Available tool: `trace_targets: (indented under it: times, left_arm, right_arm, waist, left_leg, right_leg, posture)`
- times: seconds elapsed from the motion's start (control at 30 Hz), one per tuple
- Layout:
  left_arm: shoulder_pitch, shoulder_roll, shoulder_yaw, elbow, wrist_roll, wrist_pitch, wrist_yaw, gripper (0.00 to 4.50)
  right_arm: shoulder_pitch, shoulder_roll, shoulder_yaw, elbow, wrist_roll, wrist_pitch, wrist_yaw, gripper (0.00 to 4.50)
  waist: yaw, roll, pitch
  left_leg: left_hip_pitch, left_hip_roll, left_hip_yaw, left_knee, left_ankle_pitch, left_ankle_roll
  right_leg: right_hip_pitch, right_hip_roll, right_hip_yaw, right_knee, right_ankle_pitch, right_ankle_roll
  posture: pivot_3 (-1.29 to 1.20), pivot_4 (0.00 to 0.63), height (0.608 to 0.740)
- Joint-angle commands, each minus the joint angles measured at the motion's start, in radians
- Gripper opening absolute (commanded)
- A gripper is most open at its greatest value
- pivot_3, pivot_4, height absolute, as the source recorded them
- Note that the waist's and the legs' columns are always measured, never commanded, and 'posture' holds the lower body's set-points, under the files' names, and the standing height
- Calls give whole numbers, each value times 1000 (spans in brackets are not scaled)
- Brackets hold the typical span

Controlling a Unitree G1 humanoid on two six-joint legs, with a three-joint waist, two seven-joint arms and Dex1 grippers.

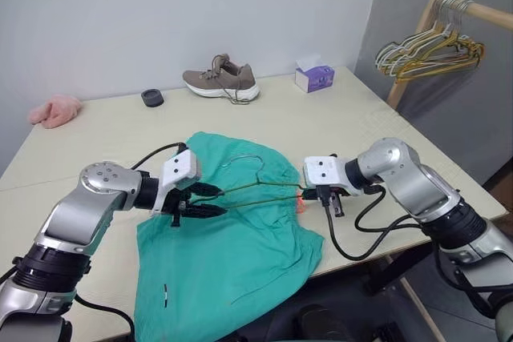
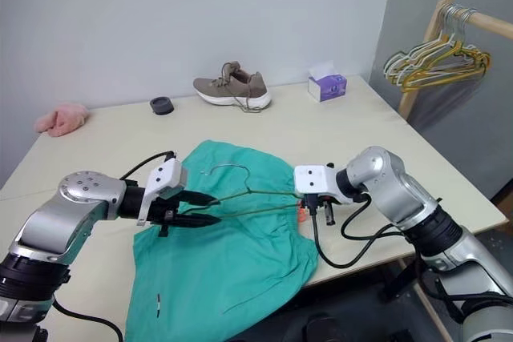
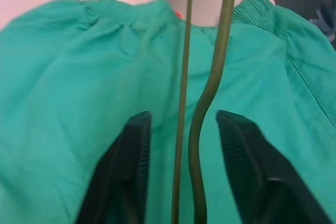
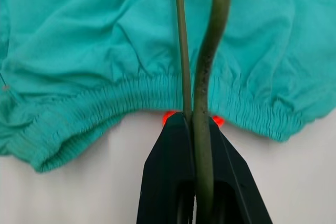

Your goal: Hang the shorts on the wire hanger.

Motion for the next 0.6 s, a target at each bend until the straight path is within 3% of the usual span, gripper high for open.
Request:
trace_targets:
  times: [0.03, 0.33, 0.43, 0.53, 0.6]
  left_arm:
    - [-31, -13, 90, 44, -32, 2, 52, 3117]
    - [9, 1, 249, 188, -53, -3, 131, 3117]
    - [64, 6, 251, 169, -65, 10, 101, 3641]
    - [118, -1, 244, 125, -67, 1, 86, 4461]
    - [140, -6, 237, 110, -60, -20, 83, 4461]
  right_arm:
    - [9, -35, -61, -50, 27, 12, 9, 0]
    - [173, -138, -235, -89, 122, 199, -39, 0]
    - [253, -171, -308, -122, 173, 286, -64, 0]
    - [345, -187, -396, -158, 234, 390, -98, 0]
    - [404, -189, -450, -174, 268, 446, -127, 0]
  waist:
    - [0, 0, 0]
    - [-3, 0, 0]
    - [-3, 0, 0]
    - [-3, 0, 0]
    - [-3, 0, 0]
  left_leg:
    - [0, 0, 0, 0, 0, 0]
    - [0, 0, 0, 0, 0, 0]
    - [0, 0, 0, 0, 0, 0]
    - [0, 0, 0, 0, 0, 0]
    - [0, 0, 0, 0, 0, 0]
  right_leg:
    - [0, 0, 0, 0, 0, 0]
    - [0, 0, 0, 0, -1, 1]
    - [0, 0, 0, 0, 0, 1]
    - [0, 0, 0, 0, -1, 1]
    - [0, 0, 0, 0, -1, 2]
  posture:
    - [-273, 0, 740]
    - [-281, 0, 740]
    - [-294, 0, 740]
    - [-302, 0, 740]
    - [-307, 0, 740]
